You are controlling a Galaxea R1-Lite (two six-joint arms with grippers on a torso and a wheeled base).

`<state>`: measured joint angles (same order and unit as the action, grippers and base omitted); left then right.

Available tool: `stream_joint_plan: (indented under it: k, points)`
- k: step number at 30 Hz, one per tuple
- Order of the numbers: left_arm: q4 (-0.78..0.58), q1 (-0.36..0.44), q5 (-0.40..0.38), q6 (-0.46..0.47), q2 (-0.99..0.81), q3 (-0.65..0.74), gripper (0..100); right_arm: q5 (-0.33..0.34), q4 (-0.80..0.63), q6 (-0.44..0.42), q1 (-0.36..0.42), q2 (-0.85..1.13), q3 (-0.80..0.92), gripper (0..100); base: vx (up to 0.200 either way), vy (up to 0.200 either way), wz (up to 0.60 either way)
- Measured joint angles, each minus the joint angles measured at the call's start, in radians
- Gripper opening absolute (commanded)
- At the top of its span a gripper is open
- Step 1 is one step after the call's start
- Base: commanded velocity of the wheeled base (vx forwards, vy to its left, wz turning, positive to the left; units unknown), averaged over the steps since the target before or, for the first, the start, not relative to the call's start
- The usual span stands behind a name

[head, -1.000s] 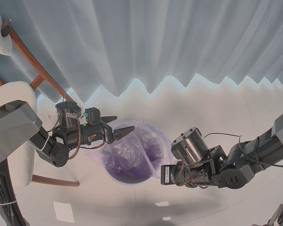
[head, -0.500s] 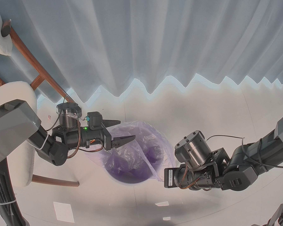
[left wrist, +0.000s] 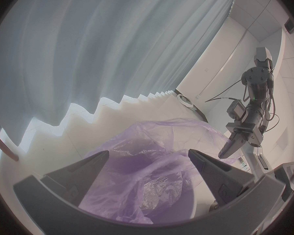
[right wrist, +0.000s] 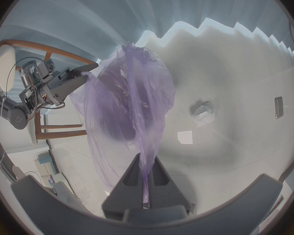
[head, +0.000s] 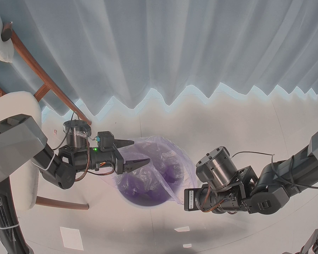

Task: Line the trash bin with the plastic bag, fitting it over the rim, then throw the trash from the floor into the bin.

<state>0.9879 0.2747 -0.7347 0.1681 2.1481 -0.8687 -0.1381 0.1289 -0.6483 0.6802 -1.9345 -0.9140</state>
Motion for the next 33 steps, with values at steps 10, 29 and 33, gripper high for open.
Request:
stream_joint_plan:
  k: [10, 29, 33]
  points:
    - [0.004, 0.013, -0.001, 0.001, 0.023, 0.02, 0, 0.0, 0.0, -0.005, -0.003, 0.002, 0.006, 0, 0.0, 0.0, 0.0]
    - [0.003, 0.074, -0.1, 0.036, -0.229, 0.491, 0, 0.0, 0.018, 0.024, -0.01, 0.053, 0.088, 0, 0.0, 0.0, 0.0]
    - [0.0, 0.091, -0.1, 0.175, -0.237, 0.595, 0, 0.0, 0.02, 0.028, -0.006, 0.053, 0.107, 0, 0.0, 0.0, 0.0]
